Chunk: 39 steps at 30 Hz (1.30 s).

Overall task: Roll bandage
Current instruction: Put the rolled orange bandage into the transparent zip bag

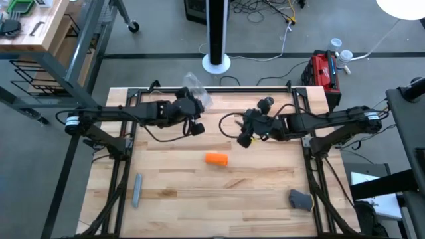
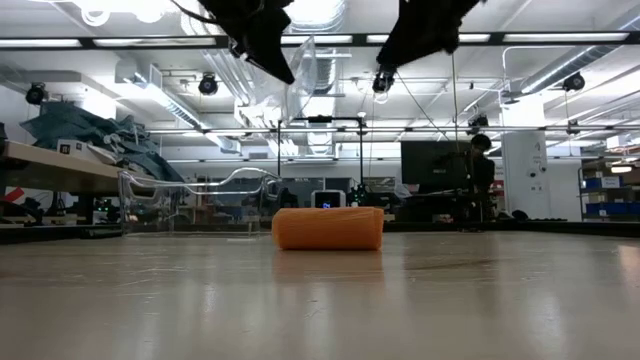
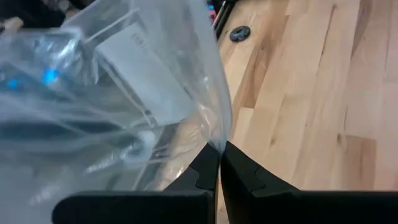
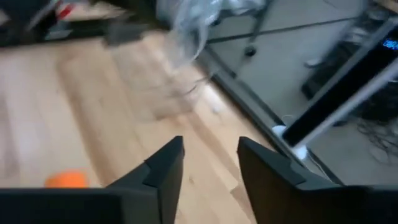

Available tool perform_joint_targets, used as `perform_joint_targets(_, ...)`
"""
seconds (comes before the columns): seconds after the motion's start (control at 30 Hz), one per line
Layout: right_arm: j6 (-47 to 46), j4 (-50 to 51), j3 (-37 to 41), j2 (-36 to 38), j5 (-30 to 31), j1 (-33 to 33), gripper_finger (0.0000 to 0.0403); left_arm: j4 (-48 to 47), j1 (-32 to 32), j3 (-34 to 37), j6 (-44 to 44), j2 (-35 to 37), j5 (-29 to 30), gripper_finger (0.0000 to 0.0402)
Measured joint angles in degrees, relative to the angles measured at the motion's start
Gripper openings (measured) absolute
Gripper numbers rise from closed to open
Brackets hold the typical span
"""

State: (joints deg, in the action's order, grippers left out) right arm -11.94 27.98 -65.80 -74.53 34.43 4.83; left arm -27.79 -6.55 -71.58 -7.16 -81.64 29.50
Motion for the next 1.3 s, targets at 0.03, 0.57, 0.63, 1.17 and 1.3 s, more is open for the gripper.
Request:
perform_joint_targets(0.03, 0.4, -0.4, 0.8, -0.4, -2.9, 0.0, 0.0163, -1.0, 0.0, -0.8, 1.0, -0.1, 0.0, 0.0)
perform_joint_targets(0.57, -1.5, -22.7, 12.3, -15.6, -33.9, 0.0, 0.0209, 3.2, 0.3, 0.7, -1.9, -0.2, -5.1, 0.0)
perform_joint_targets(0.63, -1.3, -22.8, 12.0, -17.9, -34.5, 0.2, 0.0216, 6.0, 0.3, 2.4, -2.5, -0.2, -7.1, 0.0)
perform_joint_targets(1.17, -0.6, -24.0, 8.9, -30.2, -33.3, 0.4, 0.0217, 9.3, 0.0, 6.1, -1.1, 0.1, -8.1, 0.0)
perform_joint_targets(1.3, -1.6, -24.2, 8.9, -32.0, -32.2, 0.5, 0.0204, 9.3, 0.0, 6.1, -0.2, 0.1, -8.2, 0.0)
